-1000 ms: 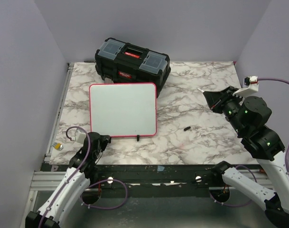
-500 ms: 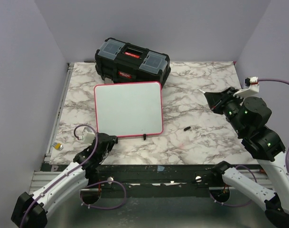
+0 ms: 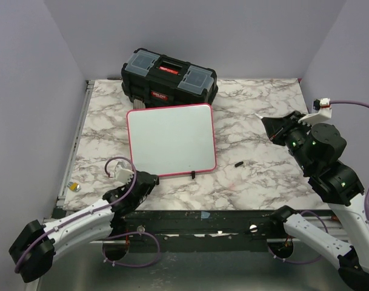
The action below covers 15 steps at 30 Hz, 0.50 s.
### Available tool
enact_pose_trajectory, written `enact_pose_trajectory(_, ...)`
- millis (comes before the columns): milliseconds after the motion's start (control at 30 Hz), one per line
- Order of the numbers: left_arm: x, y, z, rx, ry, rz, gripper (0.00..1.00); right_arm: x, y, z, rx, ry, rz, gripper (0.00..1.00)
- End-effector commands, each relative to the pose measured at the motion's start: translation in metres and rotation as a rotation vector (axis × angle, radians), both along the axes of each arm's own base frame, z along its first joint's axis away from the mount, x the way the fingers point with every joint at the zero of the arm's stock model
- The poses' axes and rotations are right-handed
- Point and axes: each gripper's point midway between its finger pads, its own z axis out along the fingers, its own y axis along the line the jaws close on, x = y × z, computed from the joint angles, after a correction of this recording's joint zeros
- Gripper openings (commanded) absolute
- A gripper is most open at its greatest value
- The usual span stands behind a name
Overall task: Write a sentence on the whiteboard
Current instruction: Move the whiteboard to the center of the board.
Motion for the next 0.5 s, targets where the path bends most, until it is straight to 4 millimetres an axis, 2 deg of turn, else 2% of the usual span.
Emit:
enact_pose_trajectory(0,-0.031,-0.017,-0.028,0.046,0.140,-0.121,0.16,0.003,-0.004,-0.010,-0.012,0.027,-0.032,0.01)
enact_pose_trajectory(467,-0.037,-0.079,-0.018,0.077,0.141,-0.253,0.16,0.005,-0.006,-0.014,-0.021,0.037,-0.046,0.01)
